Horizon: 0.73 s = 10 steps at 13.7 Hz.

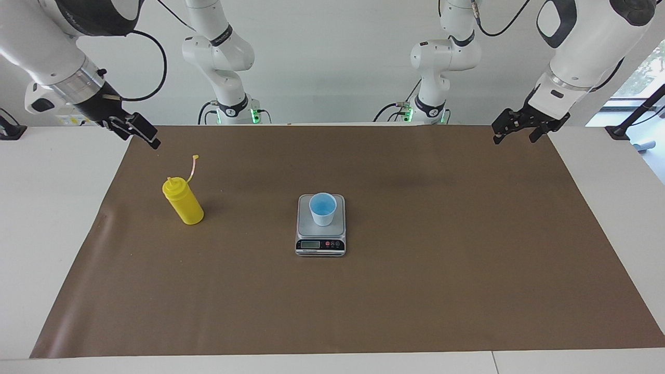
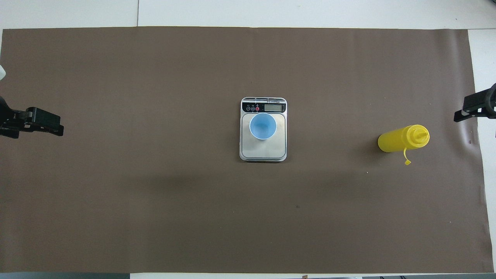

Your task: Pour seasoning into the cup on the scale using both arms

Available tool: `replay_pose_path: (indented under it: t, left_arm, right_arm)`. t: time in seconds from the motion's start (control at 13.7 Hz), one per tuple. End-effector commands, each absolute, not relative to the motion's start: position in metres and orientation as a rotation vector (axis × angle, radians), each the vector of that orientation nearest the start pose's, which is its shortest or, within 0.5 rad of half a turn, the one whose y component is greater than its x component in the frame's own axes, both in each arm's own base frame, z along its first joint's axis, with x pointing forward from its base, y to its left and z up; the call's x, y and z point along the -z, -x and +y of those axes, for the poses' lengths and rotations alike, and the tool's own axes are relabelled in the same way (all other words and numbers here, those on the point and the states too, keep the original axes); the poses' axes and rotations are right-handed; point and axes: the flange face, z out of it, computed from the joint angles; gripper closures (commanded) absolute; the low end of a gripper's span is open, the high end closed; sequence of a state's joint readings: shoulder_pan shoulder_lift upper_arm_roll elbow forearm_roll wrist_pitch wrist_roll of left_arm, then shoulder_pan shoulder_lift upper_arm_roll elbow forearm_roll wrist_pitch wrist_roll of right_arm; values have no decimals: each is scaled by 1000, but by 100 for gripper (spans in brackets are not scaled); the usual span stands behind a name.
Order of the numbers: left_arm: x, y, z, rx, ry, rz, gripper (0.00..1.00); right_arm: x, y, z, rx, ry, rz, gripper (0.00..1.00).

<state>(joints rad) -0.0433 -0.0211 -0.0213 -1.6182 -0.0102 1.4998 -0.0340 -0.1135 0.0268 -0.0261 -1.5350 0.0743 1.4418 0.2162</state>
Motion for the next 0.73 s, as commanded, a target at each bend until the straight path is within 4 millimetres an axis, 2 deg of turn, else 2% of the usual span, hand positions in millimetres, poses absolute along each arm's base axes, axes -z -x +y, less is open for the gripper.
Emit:
replay_pose_path:
  t: [0.0,0.15,0.66]
  left_arm:
    - [-608,-531,-32,-166,3153,52,0]
    - [-608,-531,-32,-166,3153,52,0]
    - [-608,-531,-32,-166,3155,52,0]
  right_arm:
    - [-623,-536,-40,-112,3103,419,0]
    - [-618,-545,-34,-97,3110,398,0]
    - [-605,-550,-44,-142,3110,422,0]
